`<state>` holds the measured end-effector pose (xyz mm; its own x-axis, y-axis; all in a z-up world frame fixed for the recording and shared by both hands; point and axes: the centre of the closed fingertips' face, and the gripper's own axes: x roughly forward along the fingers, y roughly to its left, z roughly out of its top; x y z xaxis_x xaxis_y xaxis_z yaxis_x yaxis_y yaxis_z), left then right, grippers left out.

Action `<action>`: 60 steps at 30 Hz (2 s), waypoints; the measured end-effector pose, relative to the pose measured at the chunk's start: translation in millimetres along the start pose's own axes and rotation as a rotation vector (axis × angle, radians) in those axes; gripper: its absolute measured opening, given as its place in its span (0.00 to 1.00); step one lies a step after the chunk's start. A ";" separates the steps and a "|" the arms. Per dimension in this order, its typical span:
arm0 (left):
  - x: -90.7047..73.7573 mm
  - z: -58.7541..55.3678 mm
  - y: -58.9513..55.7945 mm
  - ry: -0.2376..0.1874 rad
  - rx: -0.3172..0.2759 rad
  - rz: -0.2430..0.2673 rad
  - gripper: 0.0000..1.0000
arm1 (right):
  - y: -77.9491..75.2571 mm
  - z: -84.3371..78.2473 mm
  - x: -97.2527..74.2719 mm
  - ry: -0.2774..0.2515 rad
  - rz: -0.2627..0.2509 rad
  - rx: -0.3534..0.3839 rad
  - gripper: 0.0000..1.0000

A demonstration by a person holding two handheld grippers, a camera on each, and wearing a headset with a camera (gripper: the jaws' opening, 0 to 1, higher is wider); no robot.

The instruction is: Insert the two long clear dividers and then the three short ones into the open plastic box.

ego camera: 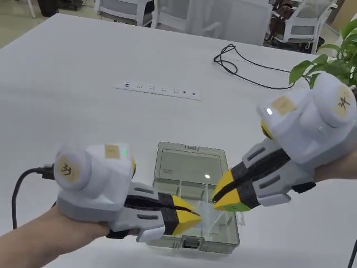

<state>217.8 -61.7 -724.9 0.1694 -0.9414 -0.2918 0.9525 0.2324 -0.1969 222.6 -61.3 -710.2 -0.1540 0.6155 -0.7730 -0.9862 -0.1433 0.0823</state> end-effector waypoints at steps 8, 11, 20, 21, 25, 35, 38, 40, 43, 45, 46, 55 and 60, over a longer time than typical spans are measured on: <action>3.1 0.2 -3.7 0.013 0.065 -0.015 0.00 | 5.3 -5.4 2.4 0.029 0.049 -0.017 0.03; 3.1 -0.6 -3.8 0.015 0.063 -0.018 0.00 | 6.1 -6.2 3.6 0.037 0.047 -0.015 0.03; 3.6 -0.9 -2.0 0.018 0.047 -0.014 0.00 | 8.5 -0.5 2.4 0.040 0.017 -0.022 0.02; 4.0 -1.0 -1.8 0.019 0.047 -0.012 0.00 | 7.7 -0.5 2.7 0.040 0.013 -0.022 0.02; 5.0 -0.9 -1.6 0.020 0.047 -0.009 0.00 | 5.9 -2.8 2.4 0.046 0.011 -0.019 0.02; 4.4 -5.8 9.7 0.044 0.024 0.059 0.19 | -8.4 -6.4 -6.3 0.062 -0.042 0.006 0.02; 0.5 -9.7 15.8 0.050 0.027 0.098 0.30 | -19.9 -16.2 -12.1 0.103 -0.093 0.023 0.02; -2.8 -12.4 20.8 0.050 0.018 0.128 0.38 | -29.4 -23.4 -15.0 0.129 -0.130 0.047 0.02; -9.2 -17.0 33.6 0.061 0.016 0.205 0.53 | -33.1 -31.6 -15.4 0.169 -0.146 0.065 0.02; -14.6 -20.4 44.1 0.073 0.003 0.272 0.63 | -34.6 -36.3 -14.4 0.190 -0.154 0.067 0.02; -15.9 -21.8 46.4 0.074 -0.006 0.283 0.69 | -35.7 -39.2 -13.0 0.196 -0.156 0.066 0.02; -34.2 -33.0 63.9 0.087 -0.038 0.381 1.00 | -41.9 -50.1 -10.2 0.254 -0.169 0.082 0.02; -41.4 -40.7 62.5 0.097 -0.057 0.384 1.00 | -40.5 -54.2 -7.7 0.279 -0.158 0.080 0.02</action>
<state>260.0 1.8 -763.2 0.4831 -0.7566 -0.4406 0.8086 0.5785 -0.1069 267.0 -102.3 -741.7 0.0126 0.3875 -0.9218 -0.9999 0.0053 -0.0114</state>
